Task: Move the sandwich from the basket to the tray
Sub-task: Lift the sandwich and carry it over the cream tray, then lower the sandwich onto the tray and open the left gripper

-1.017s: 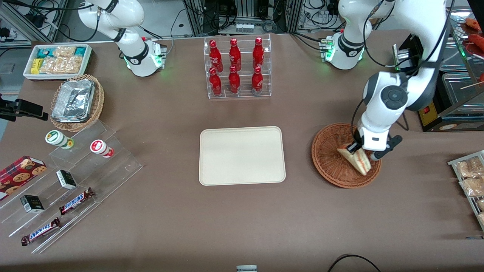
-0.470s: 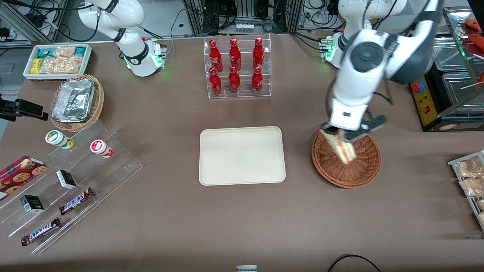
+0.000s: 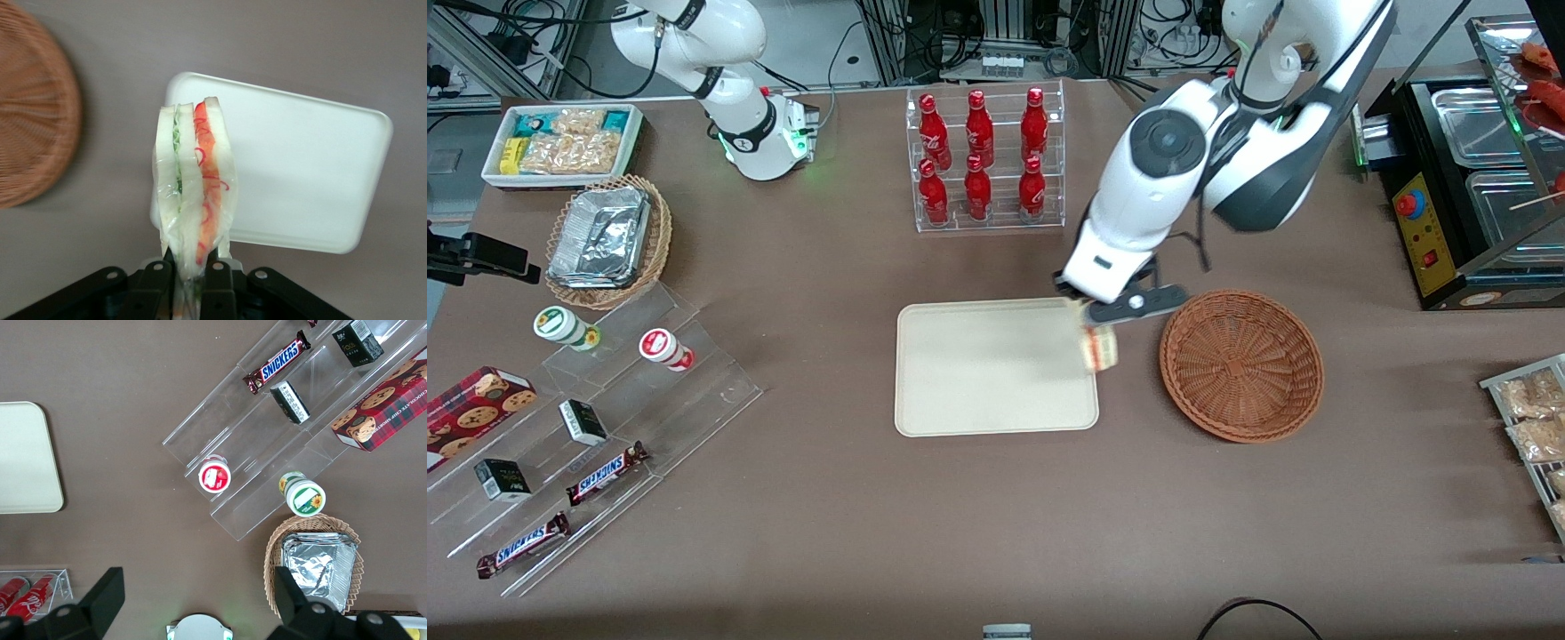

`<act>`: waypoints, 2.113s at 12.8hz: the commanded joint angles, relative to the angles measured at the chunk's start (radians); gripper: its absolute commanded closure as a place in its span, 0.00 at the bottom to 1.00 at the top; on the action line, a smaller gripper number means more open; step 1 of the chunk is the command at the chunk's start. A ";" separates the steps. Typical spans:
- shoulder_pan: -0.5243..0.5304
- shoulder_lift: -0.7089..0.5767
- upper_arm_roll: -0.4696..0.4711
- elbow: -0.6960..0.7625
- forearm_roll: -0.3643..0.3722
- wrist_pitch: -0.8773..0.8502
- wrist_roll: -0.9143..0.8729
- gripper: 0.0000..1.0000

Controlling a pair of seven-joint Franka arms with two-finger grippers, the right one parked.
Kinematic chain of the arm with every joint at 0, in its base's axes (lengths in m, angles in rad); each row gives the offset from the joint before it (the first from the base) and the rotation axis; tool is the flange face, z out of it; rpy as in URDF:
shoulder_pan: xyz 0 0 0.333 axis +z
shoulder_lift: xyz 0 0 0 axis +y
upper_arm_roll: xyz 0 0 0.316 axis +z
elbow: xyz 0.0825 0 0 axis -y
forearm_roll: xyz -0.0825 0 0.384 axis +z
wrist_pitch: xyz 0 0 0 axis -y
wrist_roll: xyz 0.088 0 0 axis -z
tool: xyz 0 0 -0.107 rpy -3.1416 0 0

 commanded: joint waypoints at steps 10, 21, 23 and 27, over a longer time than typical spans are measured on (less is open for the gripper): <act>-0.234 0.374 0.054 0.134 0.290 0.282 -0.068 1.00; -0.373 0.414 0.202 0.123 0.302 0.362 -0.149 0.91; -0.373 0.411 0.202 0.122 0.305 0.353 -0.145 0.01; -0.371 0.349 0.199 0.129 0.302 0.234 -0.139 0.00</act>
